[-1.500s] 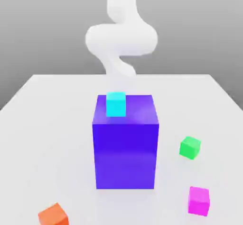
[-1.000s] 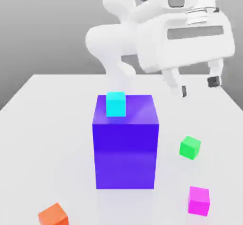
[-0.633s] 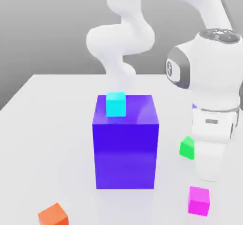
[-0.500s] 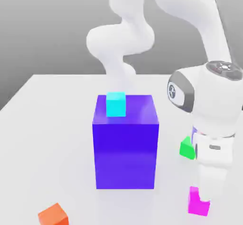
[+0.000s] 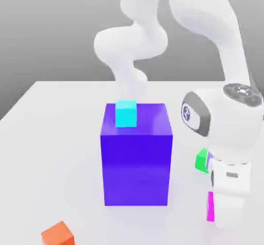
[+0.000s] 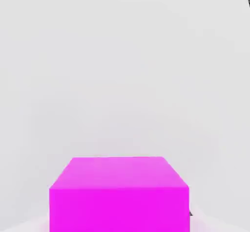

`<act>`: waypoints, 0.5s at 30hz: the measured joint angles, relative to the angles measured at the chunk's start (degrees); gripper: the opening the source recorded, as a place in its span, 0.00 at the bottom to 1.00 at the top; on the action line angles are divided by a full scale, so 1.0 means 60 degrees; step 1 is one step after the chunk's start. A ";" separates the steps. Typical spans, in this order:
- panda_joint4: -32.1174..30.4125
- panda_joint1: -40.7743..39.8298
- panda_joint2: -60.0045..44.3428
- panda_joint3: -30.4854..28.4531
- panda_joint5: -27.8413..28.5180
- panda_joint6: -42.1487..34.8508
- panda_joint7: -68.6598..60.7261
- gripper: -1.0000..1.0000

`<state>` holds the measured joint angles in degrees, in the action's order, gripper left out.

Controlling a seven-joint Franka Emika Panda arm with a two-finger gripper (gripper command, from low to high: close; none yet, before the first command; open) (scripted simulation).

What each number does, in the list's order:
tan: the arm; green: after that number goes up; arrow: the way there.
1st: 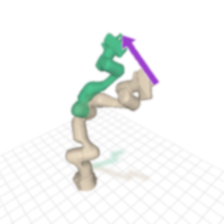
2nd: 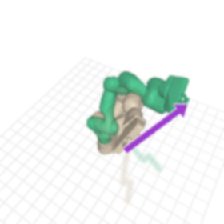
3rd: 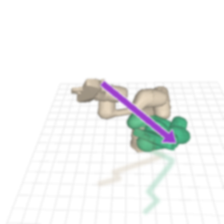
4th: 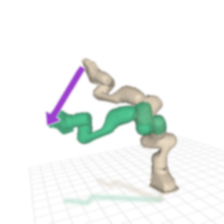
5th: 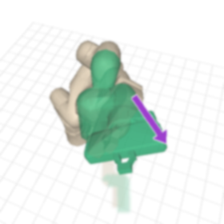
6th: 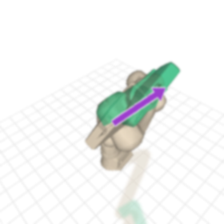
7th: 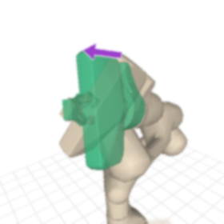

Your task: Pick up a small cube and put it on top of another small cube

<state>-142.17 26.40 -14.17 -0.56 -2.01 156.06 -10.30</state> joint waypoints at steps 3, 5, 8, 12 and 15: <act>-0.0873 0.0169 0.0951 0.0527 -0.0425 -0.0142 -0.1019 0.00; -0.1485 0.0436 0.1608 0.0845 -0.0712 -0.0211 -0.1742 0.00; -0.2414 0.1180 0.2627 0.1097 -0.0999 -0.0297 -0.2726 0.00; -0.3668 0.1706 0.4018 0.1297 -0.0958 -0.0376 -0.3729 0.00; -0.4501 0.2058 0.4826 0.1541 -0.0702 -0.0298 -0.4228 0.00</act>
<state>-169.18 38.75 14.78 8.69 -6.22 154.27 -35.67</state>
